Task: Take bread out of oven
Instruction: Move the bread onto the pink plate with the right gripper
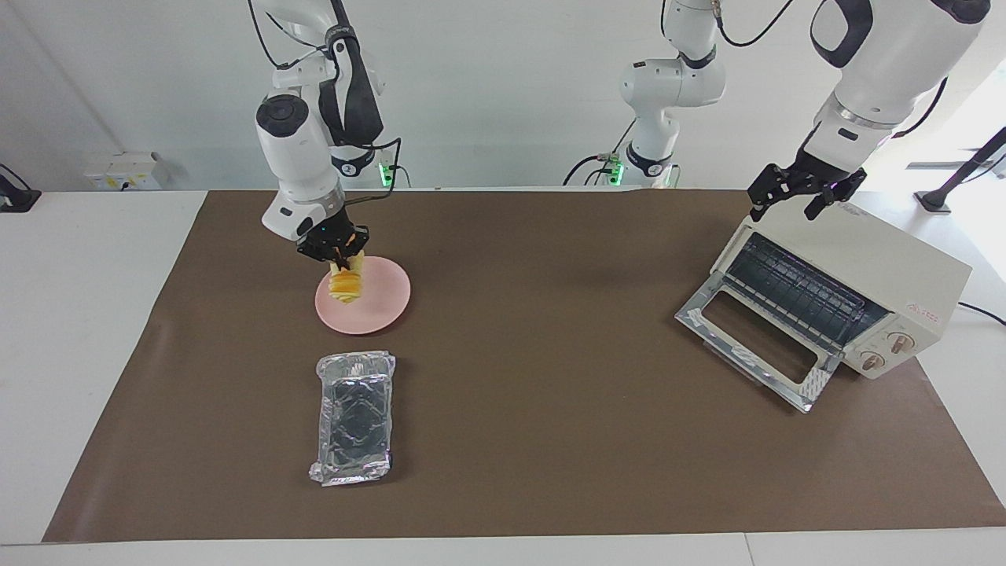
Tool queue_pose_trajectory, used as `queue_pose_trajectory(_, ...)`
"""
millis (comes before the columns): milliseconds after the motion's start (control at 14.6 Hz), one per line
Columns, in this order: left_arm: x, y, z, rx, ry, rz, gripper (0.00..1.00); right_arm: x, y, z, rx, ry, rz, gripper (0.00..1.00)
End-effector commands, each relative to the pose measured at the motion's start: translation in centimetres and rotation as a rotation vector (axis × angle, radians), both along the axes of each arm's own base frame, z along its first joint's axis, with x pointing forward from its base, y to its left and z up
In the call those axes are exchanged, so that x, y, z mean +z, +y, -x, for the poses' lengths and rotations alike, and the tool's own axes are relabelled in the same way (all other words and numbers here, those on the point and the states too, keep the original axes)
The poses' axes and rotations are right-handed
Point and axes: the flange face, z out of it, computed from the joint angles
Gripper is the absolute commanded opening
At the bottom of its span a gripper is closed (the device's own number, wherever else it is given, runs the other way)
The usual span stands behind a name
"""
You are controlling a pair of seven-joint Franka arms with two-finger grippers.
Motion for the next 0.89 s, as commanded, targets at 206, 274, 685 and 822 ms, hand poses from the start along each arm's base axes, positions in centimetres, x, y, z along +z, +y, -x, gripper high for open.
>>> queue_pose_trajectory(206, 0.0, -0.1, 0.8, -0.016, -0.008, 0.008, 1.00, -5.1, 3.2, 0.7, -0.029, -0.062, -0.021, 0.00)
queue_pose_trajectory(274, 0.0, -0.1, 0.7, -0.016, -0.008, 0.008, 1.00, -5.9, 3.3, 0.5, -0.028, -0.064, -0.021, 0.00)
queue_pose_trajectory(685, -0.6, -0.1, 1.1, -0.017, -0.002, 0.008, 1.00, -6.5, 3.3, 0.3, -0.030, -0.063, -0.021, 0.08)
queue_pose_trajectory(822, -0.7, -0.1, 1.2, -0.017, -0.005, 0.009, 1.00, -6.3, 3.0, 0.0, -0.035, -0.063, -0.020, 1.00)
